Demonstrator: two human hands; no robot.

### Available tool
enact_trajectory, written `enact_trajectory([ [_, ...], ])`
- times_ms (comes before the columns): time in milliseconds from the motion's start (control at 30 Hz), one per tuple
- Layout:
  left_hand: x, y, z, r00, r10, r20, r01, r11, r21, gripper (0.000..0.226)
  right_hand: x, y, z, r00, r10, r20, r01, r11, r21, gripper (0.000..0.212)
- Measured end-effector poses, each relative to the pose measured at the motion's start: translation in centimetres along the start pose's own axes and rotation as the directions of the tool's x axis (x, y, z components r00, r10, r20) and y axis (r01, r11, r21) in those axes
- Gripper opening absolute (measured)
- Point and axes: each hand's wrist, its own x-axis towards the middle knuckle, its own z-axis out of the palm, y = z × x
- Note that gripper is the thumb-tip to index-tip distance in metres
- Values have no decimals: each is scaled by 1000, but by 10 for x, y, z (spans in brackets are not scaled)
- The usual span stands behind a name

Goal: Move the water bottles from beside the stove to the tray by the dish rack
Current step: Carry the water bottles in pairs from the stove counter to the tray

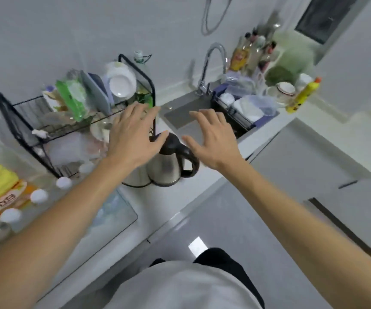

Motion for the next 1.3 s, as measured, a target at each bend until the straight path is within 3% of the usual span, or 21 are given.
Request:
enact_trajectory([
  [100,24,76,24,985,162,55,-161,986,-32,66,-45,69,-30,981,177,-81,-180,983,-28,67],
  [233,50,202,58,928,364,85,-355,929,-105,64,-121,163,-75,899,397,-184,-408,913,-28,64],
  [533,47,514,134,743,663,94,-616,732,-292,66,-315,358,-176,629,720,-291,-754,657,-5,67],
  [867,42,785,185,500,864,62,-784,482,-390,68,-459,522,-275,316,840,-440,-928,371,42,63],
  [1300,97,1114,278,223,975,-15,-857,189,-480,69,-546,754,-355,5,865,-502,-991,72,114,66],
])
